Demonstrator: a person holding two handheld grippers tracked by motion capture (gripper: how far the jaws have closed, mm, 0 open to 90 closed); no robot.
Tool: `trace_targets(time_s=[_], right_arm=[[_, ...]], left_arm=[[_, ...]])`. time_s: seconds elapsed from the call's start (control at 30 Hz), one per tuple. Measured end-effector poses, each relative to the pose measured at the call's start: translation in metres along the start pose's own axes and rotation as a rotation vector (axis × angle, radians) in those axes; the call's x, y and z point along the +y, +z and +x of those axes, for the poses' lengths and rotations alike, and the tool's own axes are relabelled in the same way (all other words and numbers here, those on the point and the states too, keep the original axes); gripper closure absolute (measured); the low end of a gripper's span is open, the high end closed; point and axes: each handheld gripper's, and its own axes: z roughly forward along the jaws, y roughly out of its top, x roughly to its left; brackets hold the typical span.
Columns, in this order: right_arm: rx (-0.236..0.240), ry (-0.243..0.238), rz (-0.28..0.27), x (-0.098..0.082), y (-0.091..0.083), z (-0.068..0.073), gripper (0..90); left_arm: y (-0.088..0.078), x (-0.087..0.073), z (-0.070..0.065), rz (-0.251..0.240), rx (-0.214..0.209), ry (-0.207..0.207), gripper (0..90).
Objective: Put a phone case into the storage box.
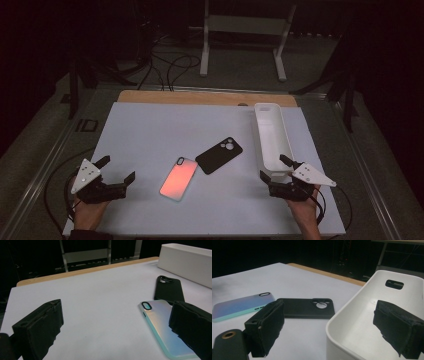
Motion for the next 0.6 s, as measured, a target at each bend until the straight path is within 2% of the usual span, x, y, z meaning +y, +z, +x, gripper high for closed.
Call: trace_targets(time_s=[0.5,0.6], right_arm=[[0.011,-0.003,0.011,-0.001,0.004,0.002,10.0],[0.015,0.002,0.015,-0.002,0.005,0.002,10.0]], left_arm=[[0.007,0.004,-0.008,0.035,-0.002,0.003,0.0],[0.01,0.006,-0.011,0.046,-0.013,0.0,0.0]])
